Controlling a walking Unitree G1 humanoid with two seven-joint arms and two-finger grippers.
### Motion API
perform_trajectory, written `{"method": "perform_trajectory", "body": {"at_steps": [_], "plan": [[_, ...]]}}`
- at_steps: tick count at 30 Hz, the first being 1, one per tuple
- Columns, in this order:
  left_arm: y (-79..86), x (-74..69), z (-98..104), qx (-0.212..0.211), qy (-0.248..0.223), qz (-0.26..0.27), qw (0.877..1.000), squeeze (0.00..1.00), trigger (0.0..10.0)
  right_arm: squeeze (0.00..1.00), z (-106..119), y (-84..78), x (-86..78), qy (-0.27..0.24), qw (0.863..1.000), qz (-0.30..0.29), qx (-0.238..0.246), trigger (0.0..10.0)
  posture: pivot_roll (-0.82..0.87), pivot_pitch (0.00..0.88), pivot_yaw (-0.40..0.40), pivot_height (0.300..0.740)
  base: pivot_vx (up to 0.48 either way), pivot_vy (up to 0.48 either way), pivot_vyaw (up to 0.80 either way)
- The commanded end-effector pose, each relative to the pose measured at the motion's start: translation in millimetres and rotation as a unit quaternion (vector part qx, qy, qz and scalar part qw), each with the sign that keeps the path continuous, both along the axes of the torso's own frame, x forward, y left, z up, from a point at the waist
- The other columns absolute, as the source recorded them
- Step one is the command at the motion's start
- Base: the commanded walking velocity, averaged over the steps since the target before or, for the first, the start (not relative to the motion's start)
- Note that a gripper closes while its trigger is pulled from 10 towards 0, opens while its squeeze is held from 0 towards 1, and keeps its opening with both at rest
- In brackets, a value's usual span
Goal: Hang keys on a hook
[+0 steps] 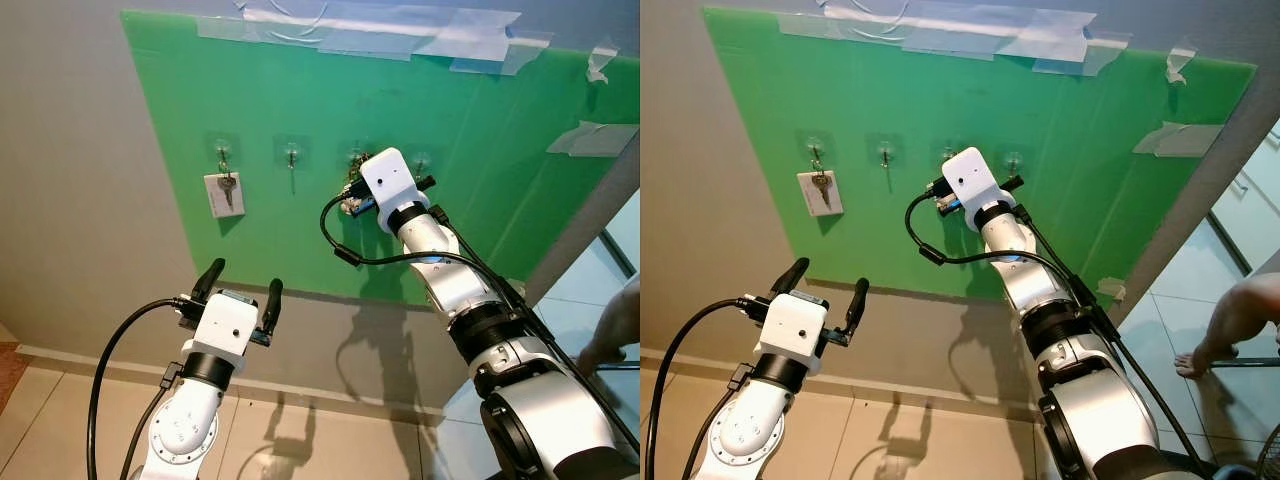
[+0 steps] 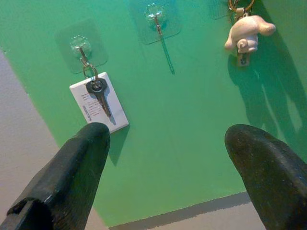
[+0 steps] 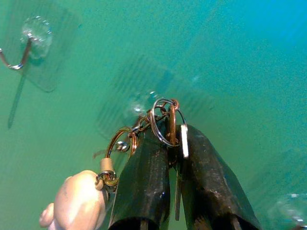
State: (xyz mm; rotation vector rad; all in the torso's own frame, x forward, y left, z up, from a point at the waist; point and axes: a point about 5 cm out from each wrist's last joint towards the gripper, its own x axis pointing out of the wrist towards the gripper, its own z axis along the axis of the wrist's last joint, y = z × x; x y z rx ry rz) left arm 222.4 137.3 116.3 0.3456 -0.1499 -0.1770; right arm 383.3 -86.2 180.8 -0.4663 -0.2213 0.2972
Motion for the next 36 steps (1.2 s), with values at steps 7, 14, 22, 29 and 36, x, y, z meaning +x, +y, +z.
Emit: {"method": "perform_trajectory", "body": {"at_steps": [7, 14, 22, 29, 36], "plan": [[-2.2, -1.2, 2.2, 0.002, -0.002, -0.002, 1.0, 0.0, 10.0, 0.0, 12.8, -16.1, 8.6, -0.008, 0.999, -0.039, 0.025, 10.0, 0.0, 0.0, -0.079, 0.74, 0.0, 0.0, 0.0], [-2.2, -1.5, 2.1, 0.002, -0.002, -0.002, 1.0, 0.0, 10.0, 0.0, 2.9, -18.6, 12.3, 0.06, 0.994, -0.04, 0.076, 10.0, 0.0, 0.0, -0.081, 0.74, 0.0, 0.0, 0.0], [-2.5, -2.2, 2.2, 0.002, 0.0, -0.001, 1.0, 0.0, 10.0, 0.0, -20.1, -16.5, 11.0, 0.171, 0.973, -0.026, 0.15, 10.0, 0.0, 0.0, -0.083, 0.74, 0.0, 0.0, 0.0], [-2.7, -2.7, 2.3, 0.001, 0.001, 0.0, 1.0, 0.0, 10.0, 0.0, -28.1, -11.7, 8.0, 0.207, 0.964, -0.007, 0.168, 10.0, 0.0, 0.0, -0.082, 0.74, 0.0, 0.0, 0.0], [-2.6, -2.6, 2.3, 0.001, 0.001, 0.001, 1.0, 0.0, 10.0, 0.58, -25.1, -11.2, 8.0, 0.188, 0.972, -0.008, 0.143, 10.0, 0.0, 0.0, -0.081, 0.74, 0.0, 0.0, 0.0]]}}
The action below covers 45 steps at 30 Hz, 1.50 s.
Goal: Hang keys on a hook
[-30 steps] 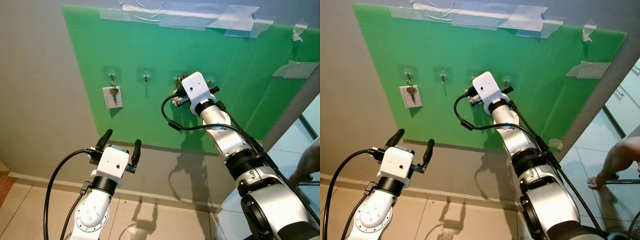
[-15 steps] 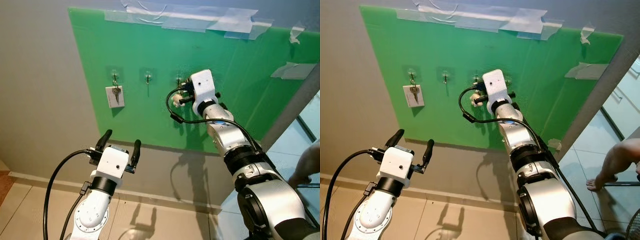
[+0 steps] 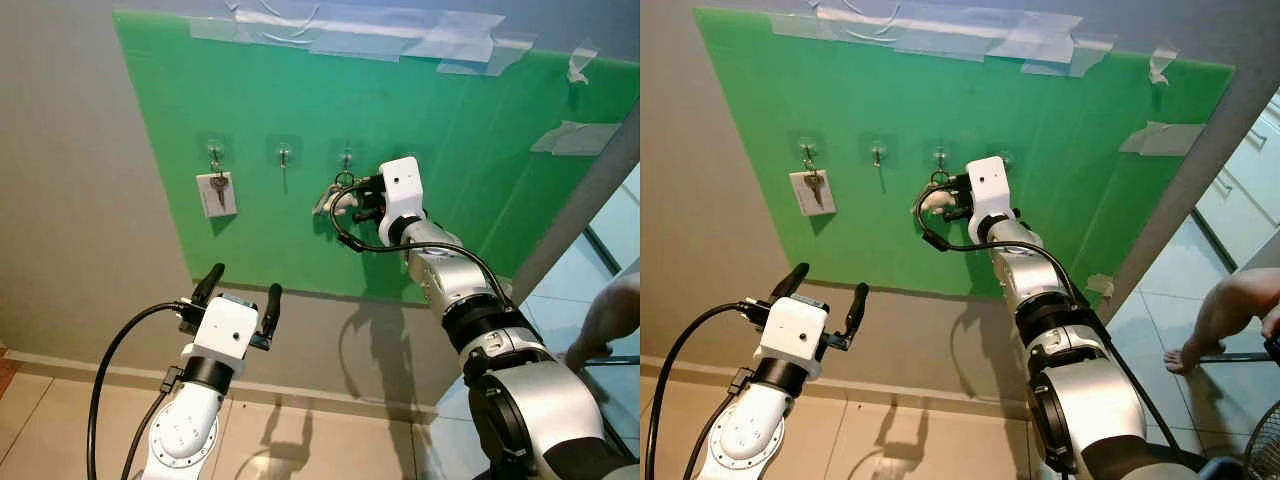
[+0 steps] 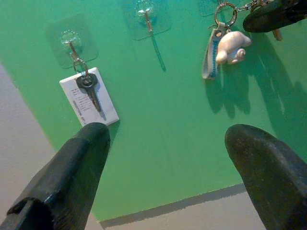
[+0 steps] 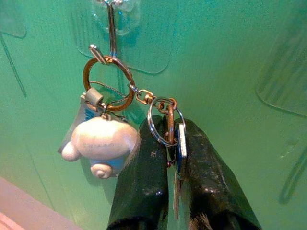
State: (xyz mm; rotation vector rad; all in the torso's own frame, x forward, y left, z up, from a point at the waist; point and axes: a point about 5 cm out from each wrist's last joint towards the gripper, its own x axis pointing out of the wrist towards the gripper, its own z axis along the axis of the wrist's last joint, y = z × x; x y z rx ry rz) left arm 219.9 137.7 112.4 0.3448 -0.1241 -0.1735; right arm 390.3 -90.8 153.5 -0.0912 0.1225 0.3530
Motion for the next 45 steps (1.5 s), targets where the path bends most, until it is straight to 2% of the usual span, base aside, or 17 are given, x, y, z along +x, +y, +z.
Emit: {"method": "perform_trajectory", "body": {"at_steps": [1, 2, 6, 20, 26, 30, 35, 38, 41, 44, 45], "plan": [[-3.0, -0.1, 6.2, 0.001, -0.011, -0.003, 1.0, 0.0, 10.0, 0.58, 2.1, -6.5, 1.0, -0.009, 1.0, -0.012, -0.013, 10.0, 0.0, 0.0, -0.081, 0.74, 0.0, 0.0, 0.0], [-3.0, -0.1, 6.3, 0.001, -0.011, -0.003, 1.0, 0.0, 10.0, 1.0, 2.2, -5.2, 0.2, -0.018, 0.999, -0.009, -0.027, 10.0, 0.0, 0.0, -0.081, 0.74, 0.0, 0.0, 0.0], [-2.8, 0.1, 6.3, 0.001, -0.011, -0.002, 1.0, 0.0, 10.0, 1.0, 3.9, -3.5, -0.8, -0.037, 0.998, -0.007, -0.044, 10.0, 0.0, 0.0, -0.08, 0.74, 0.0, 0.0, 0.0], [-1.0, 1.5, 1.4, 0.022, 0.007, -0.006, 1.0, 0.0, 10.0, 1.0, 9.6, -3.0, -4.8, -0.075, 0.996, -0.002, -0.053, 10.0, 0.0, 0.0, -0.074, 0.74, 0.0, 0.0, 0.0], [3.8, 5.6, -3.4, 0.027, 0.029, -0.005, 0.999, 0.0, 10.0, 1.0, 6.1, -12.5, -16.2, -0.104, 0.992, -0.016, -0.064, 10.0, 0.0, 0.0, -0.062, 0.74, 0.0, 0.0, 0.0], [8.2, 12.5, -1.1, 0.024, 0.031, -0.001, 0.999, 0.0, 10.0, 1.0, -0.9, -17.8, -27.5, -0.107, 0.992, -0.025, -0.059, 10.0, 0.0, 0.0, -0.048, 0.74, 0.0, 0.0, 0.0], [10.7, 14.3, -1.0, 0.026, 0.034, -0.002, 0.999, 0.0, 10.0, 1.0, -3.5, -21.1, -34.0, -0.109, 0.992, -0.028, -0.06, 10.0, 0.0, 0.0, -0.039, 0.74, 0.0, 0.0, 0.0], [9.9, 15.0, -2.1, 0.029, 0.039, -0.01, 0.999, 0.0, 10.0, 1.0, -12.0, -26.9, -43.5, -0.097, 0.993, -0.04, -0.056, 10.0, -0.01, 0.0, -0.03, 0.74, 0.0, 0.0, 0.0], [11.6, 17.7, -3.2, 0.016, 0.049, -0.004, 0.999, 0.0, 10.0, 1.0, -18.2, -28.7, -52.9, -0.09, 0.994, -0.043, -0.052, 10.0, -0.01, 0.0, -0.027, 0.74, 0.0, 0.0, 0.0], [18.4, 22.4, -4.3, -0.01, 0.062, 0.019, 0.998, 0.0, 10.0, 1.0, -26.3, -34.4, -71.8, -0.089, 0.994, -0.047, -0.047, 10.0, -0.01, 0.0, -0.024, 0.74, 0.0, 0.0, 0.0], [18.4, 22.4, -4.3, -0.01, 0.062, 0.019, 0.998, 0.0, 10.0, 1.0, -26.3, -34.4, -71.8, -0.089, 0.994, -0.047, -0.047, 10.0, -0.01, 0.0, -0.024, 0.74, 0.0, 0.0, 0.0]]}}
